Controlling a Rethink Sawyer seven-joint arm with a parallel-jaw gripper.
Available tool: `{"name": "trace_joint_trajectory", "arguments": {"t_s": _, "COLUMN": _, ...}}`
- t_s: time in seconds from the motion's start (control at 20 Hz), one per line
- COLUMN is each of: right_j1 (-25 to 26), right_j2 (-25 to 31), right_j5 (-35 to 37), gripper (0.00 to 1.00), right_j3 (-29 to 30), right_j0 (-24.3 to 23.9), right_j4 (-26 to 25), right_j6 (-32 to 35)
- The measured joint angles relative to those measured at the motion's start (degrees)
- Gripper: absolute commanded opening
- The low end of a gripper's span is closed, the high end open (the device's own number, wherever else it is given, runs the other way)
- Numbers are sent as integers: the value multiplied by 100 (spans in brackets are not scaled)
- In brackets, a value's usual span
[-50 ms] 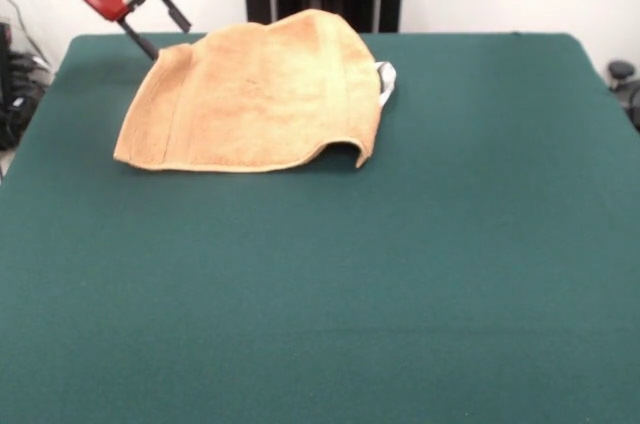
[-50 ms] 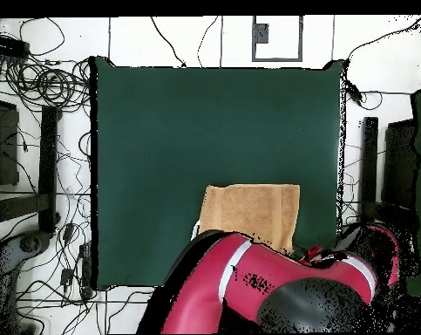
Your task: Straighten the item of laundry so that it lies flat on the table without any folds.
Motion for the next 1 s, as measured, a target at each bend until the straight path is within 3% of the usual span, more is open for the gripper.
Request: {"name": "trace_joint_trajectory", "arguments": {"t_s": 1.0, "right_j1": -67, "right_j2": 453, "right_j5": 1, "gripper": 100, "right_j3": 0, "right_j0": -313, "right_j4": 214, "right_j6": 0}}
